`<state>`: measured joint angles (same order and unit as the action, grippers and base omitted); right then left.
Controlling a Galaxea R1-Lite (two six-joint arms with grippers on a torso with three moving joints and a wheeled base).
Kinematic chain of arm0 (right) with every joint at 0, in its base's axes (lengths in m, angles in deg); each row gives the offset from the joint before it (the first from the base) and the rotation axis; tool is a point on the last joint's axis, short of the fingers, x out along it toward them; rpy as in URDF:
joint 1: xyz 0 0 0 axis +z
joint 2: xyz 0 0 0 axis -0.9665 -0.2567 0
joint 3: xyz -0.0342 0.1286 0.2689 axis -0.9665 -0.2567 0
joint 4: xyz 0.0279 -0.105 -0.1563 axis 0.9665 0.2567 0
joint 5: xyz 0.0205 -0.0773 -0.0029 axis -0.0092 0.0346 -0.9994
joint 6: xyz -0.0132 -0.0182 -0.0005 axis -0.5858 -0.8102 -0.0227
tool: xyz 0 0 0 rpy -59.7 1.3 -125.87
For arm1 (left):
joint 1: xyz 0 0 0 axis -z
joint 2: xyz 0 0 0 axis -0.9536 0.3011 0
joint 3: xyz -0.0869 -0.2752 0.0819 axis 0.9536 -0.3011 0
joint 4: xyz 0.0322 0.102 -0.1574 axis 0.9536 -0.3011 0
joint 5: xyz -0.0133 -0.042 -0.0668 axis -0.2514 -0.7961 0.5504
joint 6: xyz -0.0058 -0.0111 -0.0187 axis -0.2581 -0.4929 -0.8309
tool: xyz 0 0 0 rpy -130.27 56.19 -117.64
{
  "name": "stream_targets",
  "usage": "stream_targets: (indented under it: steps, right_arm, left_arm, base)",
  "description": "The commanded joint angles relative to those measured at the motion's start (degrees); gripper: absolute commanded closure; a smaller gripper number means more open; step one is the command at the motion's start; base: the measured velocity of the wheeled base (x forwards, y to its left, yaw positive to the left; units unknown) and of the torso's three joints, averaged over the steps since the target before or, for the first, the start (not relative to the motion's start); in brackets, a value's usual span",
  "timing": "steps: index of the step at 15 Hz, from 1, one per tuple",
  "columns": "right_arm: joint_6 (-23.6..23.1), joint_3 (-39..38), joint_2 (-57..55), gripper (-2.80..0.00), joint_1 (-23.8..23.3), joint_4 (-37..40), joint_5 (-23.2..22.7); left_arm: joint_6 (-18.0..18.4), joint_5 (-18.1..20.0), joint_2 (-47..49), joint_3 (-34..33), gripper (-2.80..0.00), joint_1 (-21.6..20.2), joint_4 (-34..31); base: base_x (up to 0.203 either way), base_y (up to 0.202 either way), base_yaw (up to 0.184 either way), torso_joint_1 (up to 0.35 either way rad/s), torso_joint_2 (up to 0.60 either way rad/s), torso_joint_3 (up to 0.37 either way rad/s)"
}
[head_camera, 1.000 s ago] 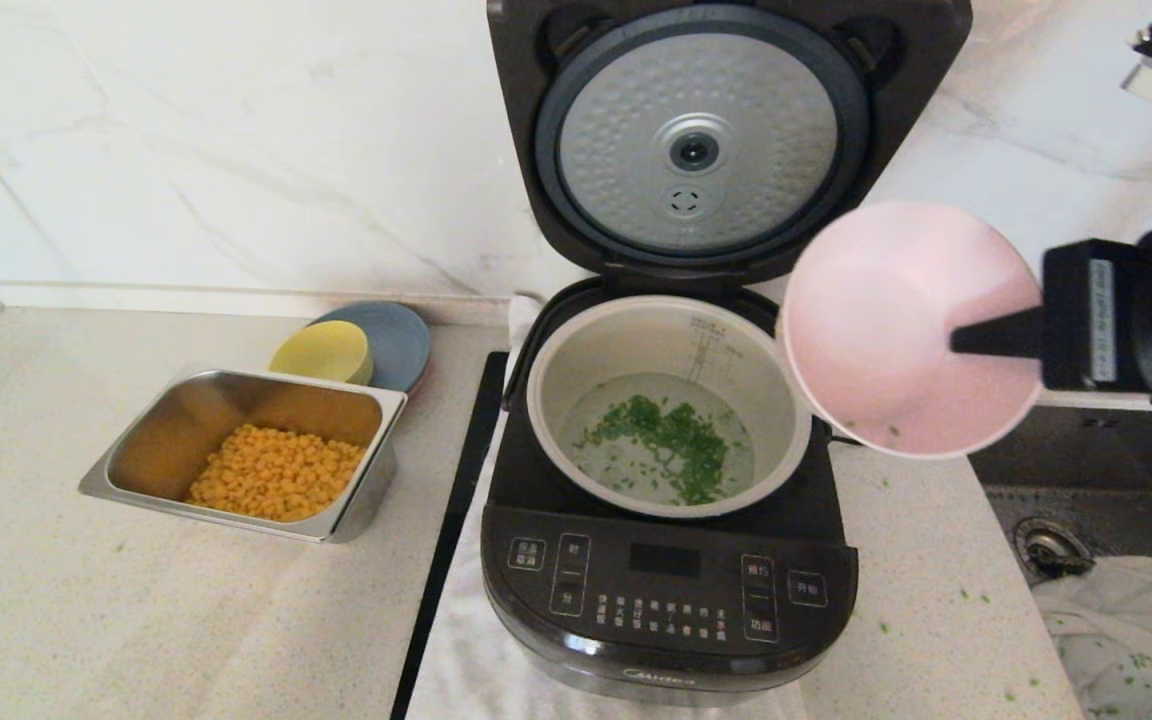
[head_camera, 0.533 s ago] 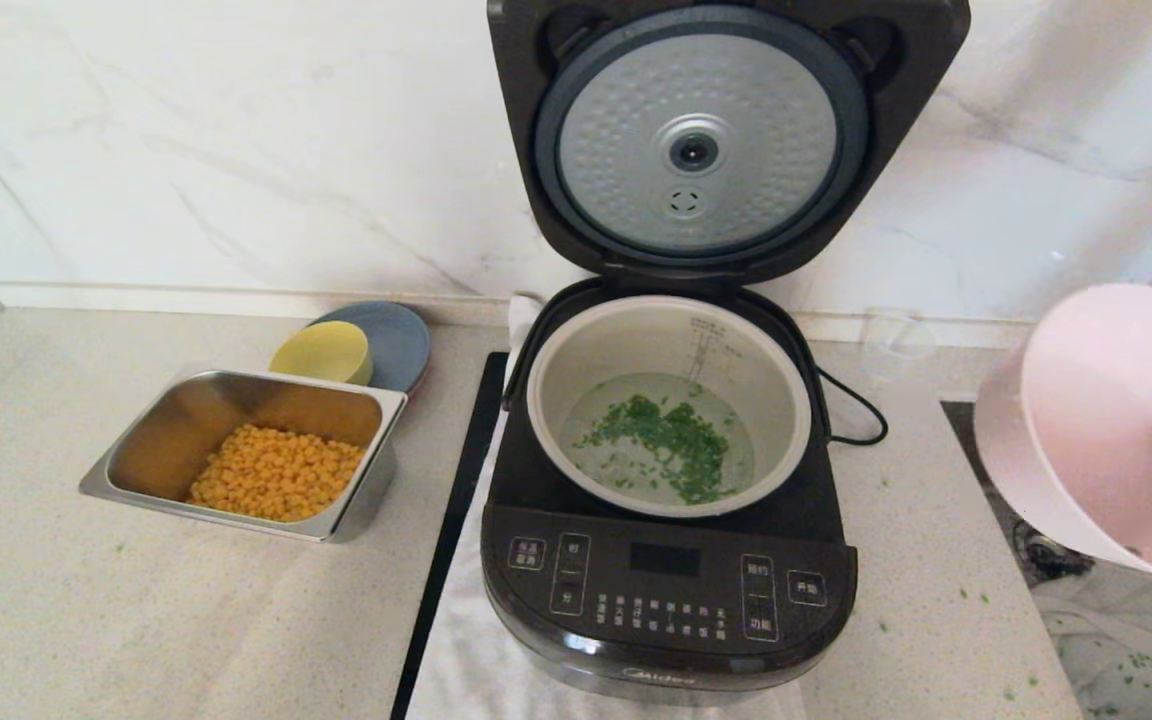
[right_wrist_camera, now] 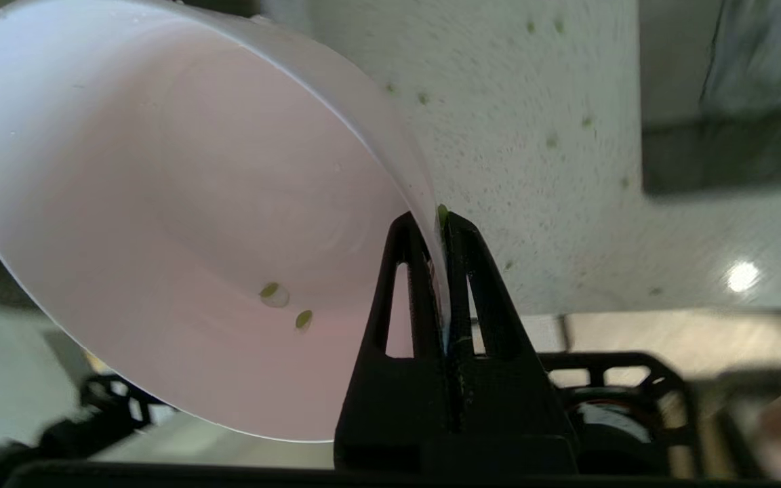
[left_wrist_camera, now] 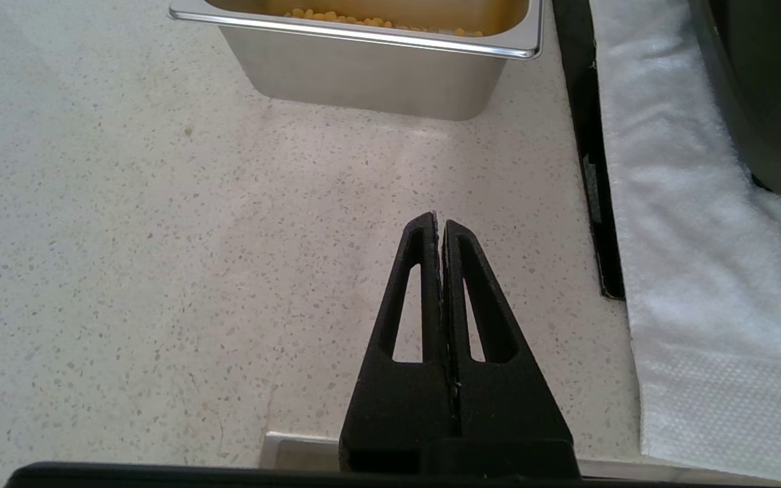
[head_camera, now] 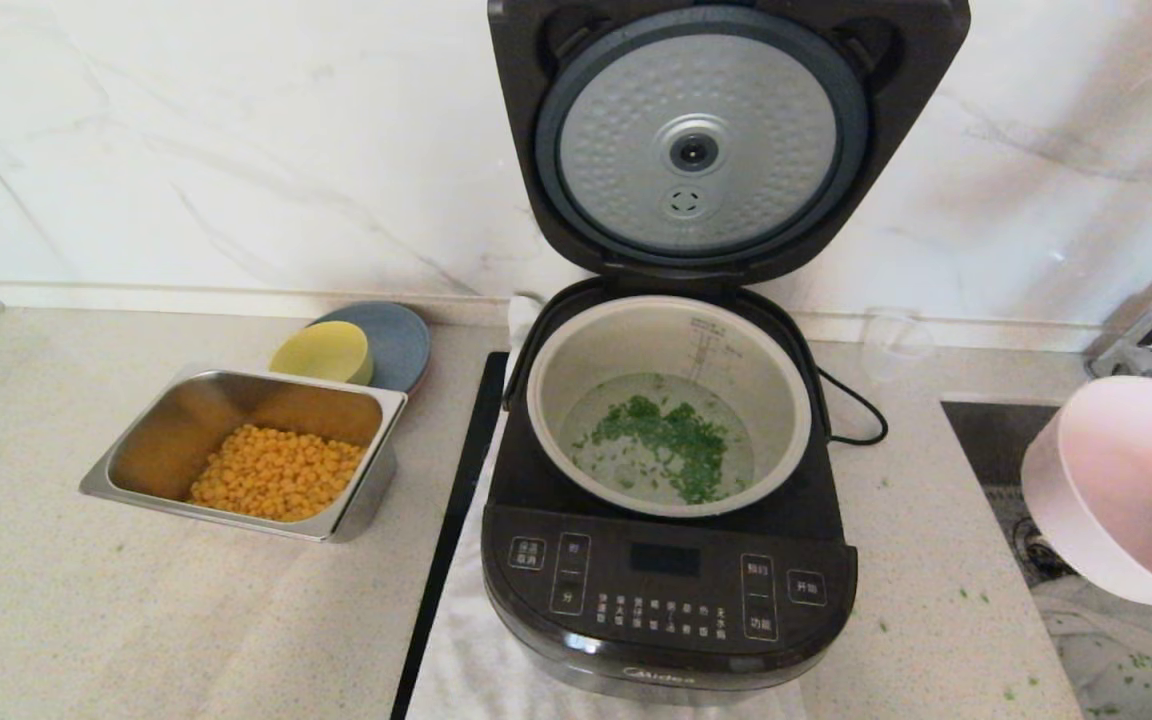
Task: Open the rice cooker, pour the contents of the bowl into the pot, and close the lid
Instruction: Place the bowl on the table
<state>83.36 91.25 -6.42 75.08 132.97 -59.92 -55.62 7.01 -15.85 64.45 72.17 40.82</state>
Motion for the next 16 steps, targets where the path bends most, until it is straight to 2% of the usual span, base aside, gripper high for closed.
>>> stream_targets:
  steps: [1,8,13,16]
  right_arm:
    - [-0.56,-7.39,-3.52,0.00,-4.42,-3.38,-1.82]
    - [-1.74,-30.20,-13.34,0.00,-5.40,-28.97,-4.10]
    - [-1.68,-37.93,-21.56,0.00,-5.46,-43.37,-3.59]
    - [-1.54,-39.17,-23.00,0.00,-5.67,-46.86,-3.37]
  left_arm:
    - [-0.03,0.00,0.05,0.00,0.00,-0.05,-0.01]
    - [0.01,0.00,0.02,0.00,0.00,-0.05,-0.01]
    - [0.01,0.00,0.00,0.00,0.00,-0.05,-0.01]
    - [0.01,0.00,0.00,0.00,0.00,-0.05,-0.01]
  base:
    - [0.000,0.000,0.000,0.000,0.00,0.000]
    - [0.000,0.000,0.000,0.000,0.00,0.000]
    - [0.000,0.000,0.000,0.000,0.00,0.000]
    - [0.000,0.000,0.000,0.000,0.00,0.000]
